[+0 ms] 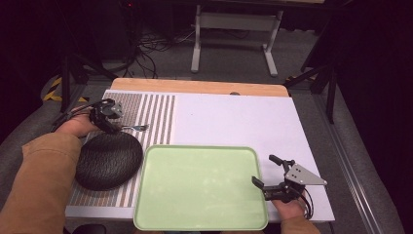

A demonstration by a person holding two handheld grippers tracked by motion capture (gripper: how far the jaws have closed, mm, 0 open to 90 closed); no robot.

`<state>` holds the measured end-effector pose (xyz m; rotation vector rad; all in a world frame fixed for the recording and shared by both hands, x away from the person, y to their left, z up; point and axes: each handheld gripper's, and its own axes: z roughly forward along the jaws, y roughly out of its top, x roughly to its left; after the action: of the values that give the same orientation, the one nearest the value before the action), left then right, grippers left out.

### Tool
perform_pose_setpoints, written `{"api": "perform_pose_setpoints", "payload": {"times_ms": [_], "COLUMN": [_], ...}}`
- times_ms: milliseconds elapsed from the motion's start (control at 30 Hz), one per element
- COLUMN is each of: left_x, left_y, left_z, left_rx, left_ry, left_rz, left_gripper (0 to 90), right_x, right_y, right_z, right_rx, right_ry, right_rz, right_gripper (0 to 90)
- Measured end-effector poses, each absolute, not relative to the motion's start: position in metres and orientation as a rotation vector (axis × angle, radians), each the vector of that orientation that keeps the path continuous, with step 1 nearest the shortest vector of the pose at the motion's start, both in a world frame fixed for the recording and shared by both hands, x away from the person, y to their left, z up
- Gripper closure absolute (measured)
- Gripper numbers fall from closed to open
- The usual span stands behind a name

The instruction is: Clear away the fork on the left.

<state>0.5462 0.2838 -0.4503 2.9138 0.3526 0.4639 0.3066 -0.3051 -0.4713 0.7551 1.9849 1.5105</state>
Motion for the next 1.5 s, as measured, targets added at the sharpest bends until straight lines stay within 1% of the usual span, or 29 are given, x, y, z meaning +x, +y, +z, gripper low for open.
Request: {"api": "perform_pose_setpoints", "payload": {"times_ms": [67, 233, 333, 400, 567, 800, 1267, 1500], "left_x": [0.546, 0.546, 0.544, 0.542, 0.537, 0.534, 0.532, 0.531], "left_y": [0.283, 0.283, 0.282, 0.281, 0.279, 0.277, 0.271, 0.27], "left_z": [-0.45, -0.45, -0.45, -0.45, -0.451, -0.452, -0.451, -0.451], "left_rx": [2.917, 2.918, 2.931, 2.944, 2.953, 2.971, 3.008, 3.043], "left_ry": [0.361, 0.352, 0.341, 0.32, 0.265, 0.226, 0.203, 0.201], "left_rz": [0.449, 0.415, 0.391, 0.394, 0.437, 0.473, 0.502, 0.544], "left_gripper": [48.9, 57.9, 65.0, 69.8, 73.7, 76.7, 77.1, 77.2], "right_x": [0.307, 0.306, 0.306, 0.306, 0.306, 0.306, 0.305, 0.305], "right_y": [-0.305, -0.305, -0.305, -0.306, -0.306, -0.306, -0.306, -0.306], "right_z": [-0.471, -0.471, -0.471, -0.471, -0.471, -0.471, -0.471, -0.47], "right_rx": [0.756, 0.758, 0.757, 0.757, 0.757, 0.756, 0.757, 0.756], "right_ry": [1.986, 1.984, 1.982, 1.981, 1.978, 1.976, 1.973, 1.973], "right_rz": [1.511, 1.52, 1.519, 1.519, 1.521, 1.521, 1.517, 1.516], "right_gripper": [2.4, 2.4, 2.4, 2.4, 2.4, 2.4, 2.4, 2.4]}}
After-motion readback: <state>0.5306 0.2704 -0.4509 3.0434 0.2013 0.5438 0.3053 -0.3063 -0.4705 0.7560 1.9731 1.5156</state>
